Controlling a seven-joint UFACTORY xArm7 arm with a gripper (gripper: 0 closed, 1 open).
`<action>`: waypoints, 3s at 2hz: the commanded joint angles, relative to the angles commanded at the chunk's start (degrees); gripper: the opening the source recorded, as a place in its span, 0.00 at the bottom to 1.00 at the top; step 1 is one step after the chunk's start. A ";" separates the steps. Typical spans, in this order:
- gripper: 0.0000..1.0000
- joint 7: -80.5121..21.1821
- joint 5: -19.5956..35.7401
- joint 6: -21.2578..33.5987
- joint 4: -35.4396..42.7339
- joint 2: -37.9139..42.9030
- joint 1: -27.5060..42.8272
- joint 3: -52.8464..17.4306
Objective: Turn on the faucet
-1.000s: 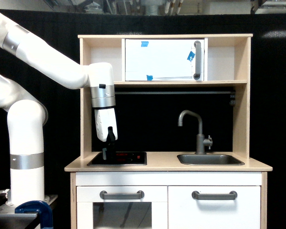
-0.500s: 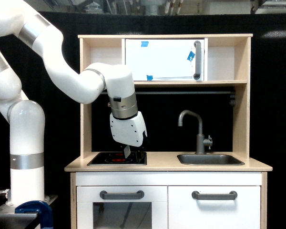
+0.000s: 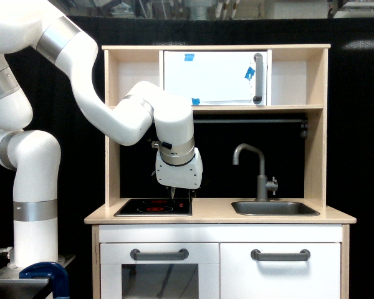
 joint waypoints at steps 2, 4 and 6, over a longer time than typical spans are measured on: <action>1.00 -14.91 4.05 0.67 -0.66 -21.71 16.38 -24.21; 1.00 -7.20 5.62 -4.99 -0.43 -27.51 22.22 -16.07; 1.00 -1.47 12.25 -26.85 5.13 -32.22 46.84 -9.42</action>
